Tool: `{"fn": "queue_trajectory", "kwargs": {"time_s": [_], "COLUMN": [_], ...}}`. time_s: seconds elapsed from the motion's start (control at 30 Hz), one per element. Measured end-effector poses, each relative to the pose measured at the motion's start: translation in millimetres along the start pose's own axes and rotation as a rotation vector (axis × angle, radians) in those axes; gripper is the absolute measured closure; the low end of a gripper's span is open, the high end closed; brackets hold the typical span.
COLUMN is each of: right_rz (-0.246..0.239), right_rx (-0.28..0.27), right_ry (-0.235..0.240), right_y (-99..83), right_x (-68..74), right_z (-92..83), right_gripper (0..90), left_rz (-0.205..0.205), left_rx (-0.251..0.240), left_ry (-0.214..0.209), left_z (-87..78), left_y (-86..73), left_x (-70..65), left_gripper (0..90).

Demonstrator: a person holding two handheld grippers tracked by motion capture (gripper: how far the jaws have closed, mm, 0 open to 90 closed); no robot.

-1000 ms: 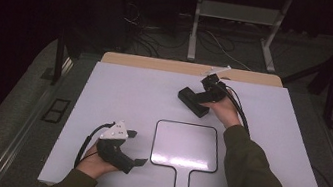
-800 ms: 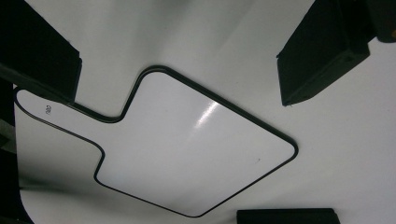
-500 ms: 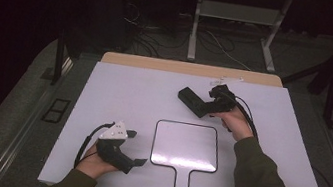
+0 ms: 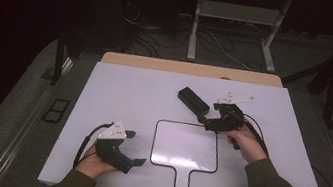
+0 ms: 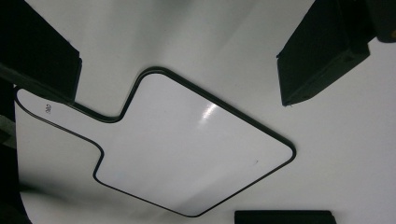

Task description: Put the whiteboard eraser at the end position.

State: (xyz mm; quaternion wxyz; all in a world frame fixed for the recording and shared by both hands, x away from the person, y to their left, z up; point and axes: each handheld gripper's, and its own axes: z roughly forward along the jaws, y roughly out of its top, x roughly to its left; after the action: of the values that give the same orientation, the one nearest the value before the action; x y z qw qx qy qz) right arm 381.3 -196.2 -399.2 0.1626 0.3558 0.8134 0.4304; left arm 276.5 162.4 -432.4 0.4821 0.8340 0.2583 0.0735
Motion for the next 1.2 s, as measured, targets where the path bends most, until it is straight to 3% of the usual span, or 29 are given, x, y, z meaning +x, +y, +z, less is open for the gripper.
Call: {"fn": "queue_trajectory", "kwargs": {"time_s": [0.2, 0.33, 0.73, 1.2], "right_rz": [0.003, 0.021, 0.015, 0.009], "right_rx": [-0.024, -0.023, -0.017, -0.008], "right_ry": [0.000, -0.001, 0.002, 0.004], "right_y": [-14.1, -26.3, -57.3, -86.0], "right_x": [4.2, 4.9, 5.3, 10.0], "right_z": [-15.5, -25.5, -50.1, -61.9], "right_gripper": [16.9, 16.9, 16.9, 16.9], "left_rz": [0.000, 0.003, -0.006, -0.008], "left_rx": [0.000, 0.001, -0.012, -0.023], "left_ry": [0.003, 0.006, 0.006, 0.012], "left_z": [-0.5, -2.4, -2.9, -4.8], "left_y": [-0.3, -0.5, -1.0, -1.3], "left_x": [-0.8, -0.7, -0.7, 0.4], "left_gripper": [0.0, 0.0, 0.0, 0.0]}}
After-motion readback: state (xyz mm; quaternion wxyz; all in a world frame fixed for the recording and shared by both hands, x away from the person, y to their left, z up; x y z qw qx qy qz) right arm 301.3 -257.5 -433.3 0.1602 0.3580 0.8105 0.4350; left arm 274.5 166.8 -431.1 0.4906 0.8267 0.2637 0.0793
